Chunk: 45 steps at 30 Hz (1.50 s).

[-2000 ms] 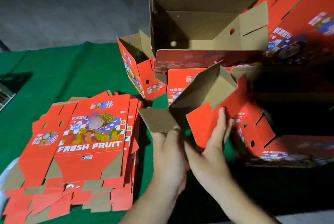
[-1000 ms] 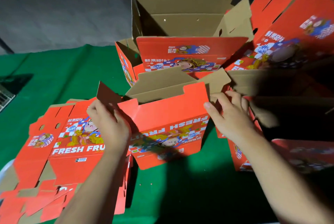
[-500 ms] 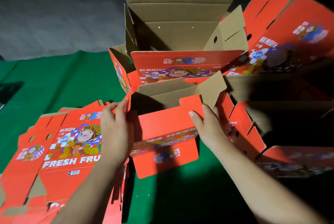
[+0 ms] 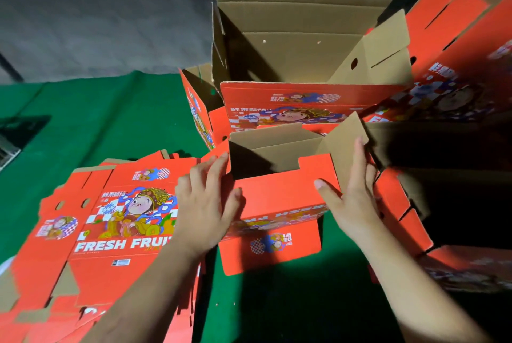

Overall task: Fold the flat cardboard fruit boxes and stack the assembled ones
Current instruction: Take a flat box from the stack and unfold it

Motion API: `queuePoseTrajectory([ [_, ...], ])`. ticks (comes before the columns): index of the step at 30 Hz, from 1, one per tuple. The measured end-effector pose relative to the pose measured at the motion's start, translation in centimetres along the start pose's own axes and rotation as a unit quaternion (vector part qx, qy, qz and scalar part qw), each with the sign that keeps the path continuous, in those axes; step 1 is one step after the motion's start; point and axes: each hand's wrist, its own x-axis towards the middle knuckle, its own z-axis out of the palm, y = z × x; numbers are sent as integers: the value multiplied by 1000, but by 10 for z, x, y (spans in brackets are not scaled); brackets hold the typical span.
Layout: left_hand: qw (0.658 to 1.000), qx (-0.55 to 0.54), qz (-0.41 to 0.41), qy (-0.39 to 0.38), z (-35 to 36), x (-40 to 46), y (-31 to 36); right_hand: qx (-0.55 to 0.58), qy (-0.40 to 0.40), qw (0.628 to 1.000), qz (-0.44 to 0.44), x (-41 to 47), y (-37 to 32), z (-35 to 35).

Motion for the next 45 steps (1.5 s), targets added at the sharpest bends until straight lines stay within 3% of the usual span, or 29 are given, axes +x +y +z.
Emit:
queuePoseTrajectory([
  [3,1000,14,-11,-6,-5,17,3,19,-8,1000,4,3,0,3],
  [5,1000,16,13,-18,-9,37,1,-33,-7,999,-6,1,1,7],
  [8,993,-45,70,-88,-11,64,-1,-105,6,994,-39,-2,5,14],
  [10,987,-71,54,-131,-8,73,-2,-98,14,994,-53,-6,5,18],
  [14,994,28,28,-102,2,74,-3,-98,-27,991,-84,-15,10,19],
  [17,996,40,46,-67,10,73,-4,-100,-69,991,-64,-13,14,8],
  [19,992,-107,37,-46,9,67,-8,-97,-55,993,-43,-8,11,2],
  [21,955,-296,0,1,7,58,-9,-46,-30,998,25,-2,6,1],
  [23,919,-388,-58,39,6,48,-9,47,-31,990,132,0,-2,3],
  [25,902,-419,-96,35,5,41,-6,82,-47,979,181,-1,-5,6],
  [27,906,-408,-114,9,4,36,-1,53,-82,975,200,-1,-8,5],
  [29,933,-346,-95,-11,3,33,2,55,-115,963,235,1,-14,0],
  [31,981,-192,-10,-27,2,29,1,96,-135,946,278,3,-15,-7],
  [33,990,-110,54,-75,-4,28,0,104,-158,949,252,2,-15,-10],
  [36,988,-81,-61,-120,-6,26,5,46,-132,976,167,-5,-6,1],
  [39,982,36,-147,-115,0,13,23,-122,-69,979,148,-7,-4,12],
  [43,988,0,-138,-72,5,7,27,-191,-39,969,152,-6,-1,6],
  [45,981,-110,-160,-16,6,4,22,-104,-40,982,155,-11,5,5],
])
